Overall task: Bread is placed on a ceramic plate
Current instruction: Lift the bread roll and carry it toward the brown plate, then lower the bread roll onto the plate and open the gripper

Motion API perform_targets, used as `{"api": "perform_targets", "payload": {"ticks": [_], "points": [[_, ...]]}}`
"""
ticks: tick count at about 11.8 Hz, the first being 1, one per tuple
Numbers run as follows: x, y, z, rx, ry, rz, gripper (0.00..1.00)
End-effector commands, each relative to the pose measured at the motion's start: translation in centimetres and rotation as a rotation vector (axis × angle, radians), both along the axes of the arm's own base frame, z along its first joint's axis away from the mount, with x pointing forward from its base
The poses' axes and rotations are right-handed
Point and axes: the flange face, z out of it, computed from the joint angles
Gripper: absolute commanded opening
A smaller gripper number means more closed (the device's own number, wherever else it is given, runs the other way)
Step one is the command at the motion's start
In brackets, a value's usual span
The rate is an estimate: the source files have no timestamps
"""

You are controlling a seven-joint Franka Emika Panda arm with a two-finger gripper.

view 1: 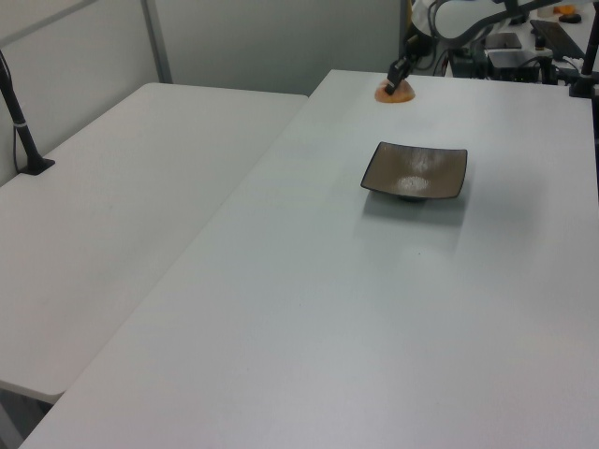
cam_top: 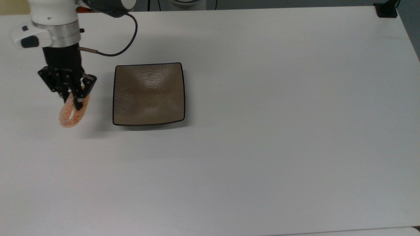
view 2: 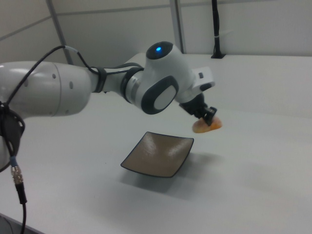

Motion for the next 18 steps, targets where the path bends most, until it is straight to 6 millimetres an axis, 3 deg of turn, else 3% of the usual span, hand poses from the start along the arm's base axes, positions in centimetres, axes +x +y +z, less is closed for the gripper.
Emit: {"api": "perform_targets", "payload": {"ticks": [1, 4, 7, 11, 13, 16, 18], "points": [[-3.6, 4.0, -1.2, 0.020, 0.062, 0.073, 0.26], [-5.2, 9.0, -2.4, 0.036, 0.104, 0.135, 0.26], [-6.8, 11.7, -2.4, 0.039, 0.119, 0.174, 0.26], [-6.7, 14.4, -4.3, 0.052, 0.152, 0.193, 0.33], [-6.4, 15.2, -6.1, 0.060, 0.179, 0.178, 0.50], [-6.3, 15.7, -6.4, 0.049, 0.186, 0.188, 0.89], [-6.2, 15.6, -6.2, 0.048, 0.182, 0.184, 1.00]]}}
